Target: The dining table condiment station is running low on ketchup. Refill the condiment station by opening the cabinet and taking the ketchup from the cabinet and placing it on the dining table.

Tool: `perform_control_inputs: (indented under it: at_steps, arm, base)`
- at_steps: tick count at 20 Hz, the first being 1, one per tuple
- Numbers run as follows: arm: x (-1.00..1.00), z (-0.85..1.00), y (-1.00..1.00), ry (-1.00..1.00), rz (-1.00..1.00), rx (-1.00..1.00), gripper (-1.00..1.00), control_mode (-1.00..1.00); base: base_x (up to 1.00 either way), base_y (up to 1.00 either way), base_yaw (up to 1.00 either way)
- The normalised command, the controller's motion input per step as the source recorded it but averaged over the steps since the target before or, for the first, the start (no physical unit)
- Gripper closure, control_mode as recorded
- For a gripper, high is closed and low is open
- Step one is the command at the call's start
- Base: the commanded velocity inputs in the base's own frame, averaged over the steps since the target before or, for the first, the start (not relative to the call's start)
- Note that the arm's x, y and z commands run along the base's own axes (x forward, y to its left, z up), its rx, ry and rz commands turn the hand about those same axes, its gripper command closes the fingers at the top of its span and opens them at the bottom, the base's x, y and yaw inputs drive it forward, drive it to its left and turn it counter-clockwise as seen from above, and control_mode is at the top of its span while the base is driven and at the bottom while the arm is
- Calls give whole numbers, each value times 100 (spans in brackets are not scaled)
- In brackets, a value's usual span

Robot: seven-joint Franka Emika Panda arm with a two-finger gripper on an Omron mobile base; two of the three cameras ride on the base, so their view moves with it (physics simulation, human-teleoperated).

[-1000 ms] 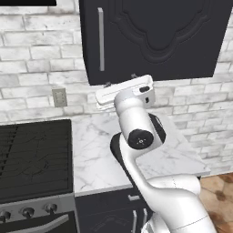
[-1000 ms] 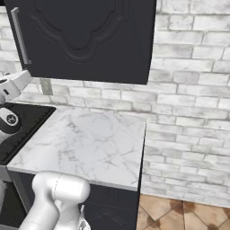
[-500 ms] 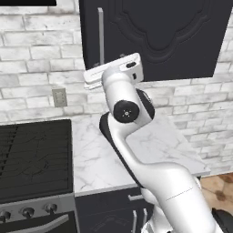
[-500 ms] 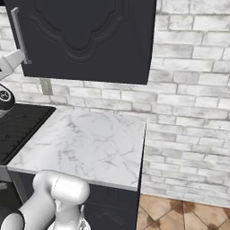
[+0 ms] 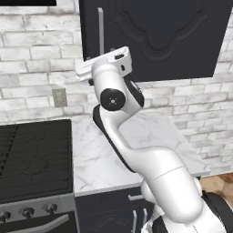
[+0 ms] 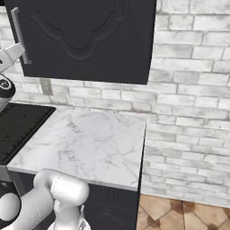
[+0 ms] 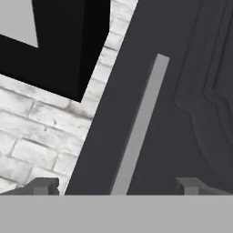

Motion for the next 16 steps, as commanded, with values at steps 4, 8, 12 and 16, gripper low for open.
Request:
perform_control_inputs:
  at_steps: [4,8,12,16]
  arm:
    - [47,0,3,0,0,0,-100,-100]
    - [48,0,0,0,0,0,-100,-100]
    - [46,0,0,0,-2,0,-100,-100]
    - [53,0,0,0,-3,0,-100,-100]
  base:
    - [0,0,0]
    - [0,0,0]
    - [0,0,0]
    - [0,0,0]
